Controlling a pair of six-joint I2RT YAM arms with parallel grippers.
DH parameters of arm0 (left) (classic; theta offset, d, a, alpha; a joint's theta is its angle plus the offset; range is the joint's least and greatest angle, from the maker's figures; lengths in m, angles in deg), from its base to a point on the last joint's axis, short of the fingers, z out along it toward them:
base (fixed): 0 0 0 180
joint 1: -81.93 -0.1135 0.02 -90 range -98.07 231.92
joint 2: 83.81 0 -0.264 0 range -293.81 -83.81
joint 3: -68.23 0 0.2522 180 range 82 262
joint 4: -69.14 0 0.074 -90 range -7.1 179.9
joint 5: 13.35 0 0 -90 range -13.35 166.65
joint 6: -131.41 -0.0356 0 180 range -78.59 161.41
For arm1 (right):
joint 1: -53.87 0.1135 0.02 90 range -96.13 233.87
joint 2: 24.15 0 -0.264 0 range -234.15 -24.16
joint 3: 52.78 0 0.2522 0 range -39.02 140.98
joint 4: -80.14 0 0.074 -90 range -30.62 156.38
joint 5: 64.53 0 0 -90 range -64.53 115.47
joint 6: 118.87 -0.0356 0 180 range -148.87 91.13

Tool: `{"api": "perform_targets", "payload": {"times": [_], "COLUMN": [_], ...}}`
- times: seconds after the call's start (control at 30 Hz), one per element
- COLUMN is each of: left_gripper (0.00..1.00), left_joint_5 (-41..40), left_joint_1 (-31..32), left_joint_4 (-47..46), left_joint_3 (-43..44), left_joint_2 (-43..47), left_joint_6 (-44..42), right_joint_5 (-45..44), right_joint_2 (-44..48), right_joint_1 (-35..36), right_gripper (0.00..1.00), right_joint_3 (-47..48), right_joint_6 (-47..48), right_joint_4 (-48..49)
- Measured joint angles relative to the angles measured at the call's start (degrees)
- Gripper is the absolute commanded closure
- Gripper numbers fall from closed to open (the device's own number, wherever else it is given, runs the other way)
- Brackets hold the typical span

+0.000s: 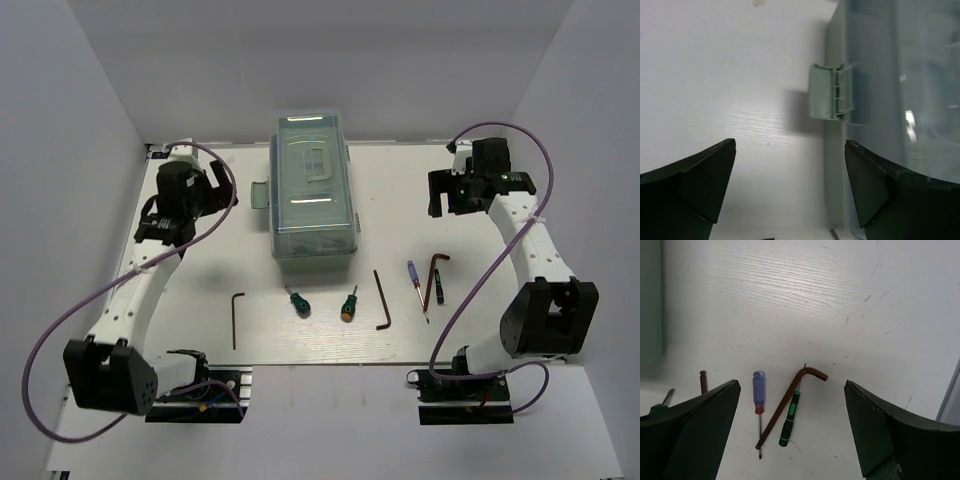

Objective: Sort the tools into containers

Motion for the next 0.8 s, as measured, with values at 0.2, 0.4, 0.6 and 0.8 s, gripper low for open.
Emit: {"api": "perform_targets", "payload": {"times": [0.2, 0.4, 0.6, 0.8], "left_gripper": [0.00, 0.57, 0.97, 0.20], "left_joint_5": [3.4, 7.1, 12.8, 17.5], "left_joint_1": [0.2, 0.2, 0.2, 0.2], "left_joint_4": [1.1, 2.3, 0.3, -0.5], "left_joint_3": [1.1, 1.1, 1.1, 1.1], "left_joint_2": [5.0, 4.4, 2.7, 0.1], "left_joint_6": [1.8, 3.8, 4.6, 5.9], "right_joint_5": [6.6, 16.5, 21.6, 22.2], "right_joint_2": [-0.6, -0.7, -11.1, -24.6], "right_joint_1": [0.0, 0.5, 4.5, 13.0], "right_gripper": [0.13, 1.00, 0.61, 0.36], "right_joint_3": [1.0, 2.0, 23.6, 44.0], "right_joint_6": [3.4, 9.5, 4.3, -3.6], "right_joint_4": [-2.0, -0.7, 2.6, 5.7]}}
